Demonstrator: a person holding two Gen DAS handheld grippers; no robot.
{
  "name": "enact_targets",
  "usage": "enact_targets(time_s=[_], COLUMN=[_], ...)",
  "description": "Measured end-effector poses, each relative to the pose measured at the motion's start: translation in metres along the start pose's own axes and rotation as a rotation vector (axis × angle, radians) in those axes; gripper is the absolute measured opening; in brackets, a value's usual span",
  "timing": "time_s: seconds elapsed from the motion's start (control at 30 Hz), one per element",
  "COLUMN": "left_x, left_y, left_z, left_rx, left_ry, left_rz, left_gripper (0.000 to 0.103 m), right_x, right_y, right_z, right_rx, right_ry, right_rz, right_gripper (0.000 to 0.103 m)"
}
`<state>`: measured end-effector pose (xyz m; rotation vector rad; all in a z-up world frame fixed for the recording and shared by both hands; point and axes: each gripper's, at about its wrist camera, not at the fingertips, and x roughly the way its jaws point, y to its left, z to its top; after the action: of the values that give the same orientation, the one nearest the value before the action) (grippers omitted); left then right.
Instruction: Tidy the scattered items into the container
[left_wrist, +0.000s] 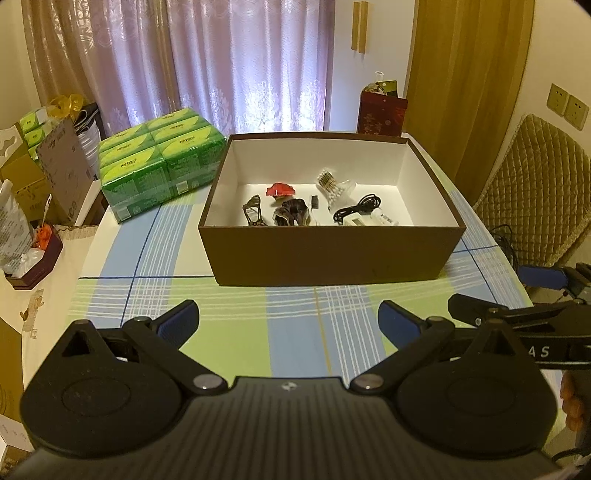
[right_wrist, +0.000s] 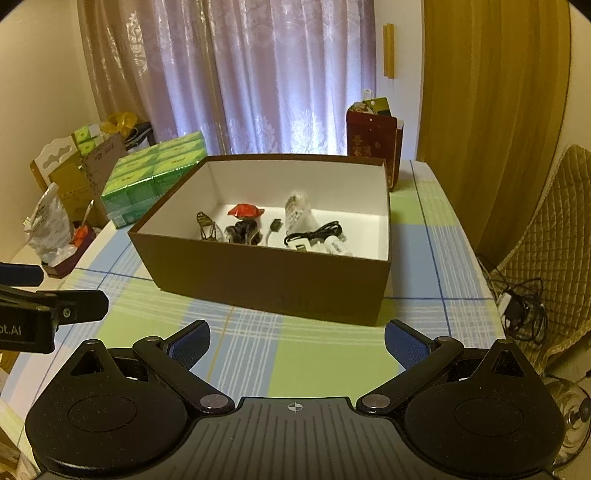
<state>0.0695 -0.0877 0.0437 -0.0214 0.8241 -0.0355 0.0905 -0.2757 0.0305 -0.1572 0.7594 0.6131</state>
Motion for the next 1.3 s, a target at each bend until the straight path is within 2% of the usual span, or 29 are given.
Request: enact_targets(time_s=[0.33,1.3], left_x=[-0.01,-0.027], left_y=[-0.005,-0.032], left_z=[-0.014,-0.039], left_rx=[0.003,0.009], left_ry=[0.005,0.009], left_rz=[0.023,0.029], left_gripper=[0.102,0.102], right_x=[-0.012,-0.036], right_y=[-0.003,-0.01], right_z=[-0.009,-0.039], right_rx=[-0.002,-0.011], right_ry=[-0.002,-0.005], right_rz=[0.005,0.019], right_gripper=[0.103,0.103])
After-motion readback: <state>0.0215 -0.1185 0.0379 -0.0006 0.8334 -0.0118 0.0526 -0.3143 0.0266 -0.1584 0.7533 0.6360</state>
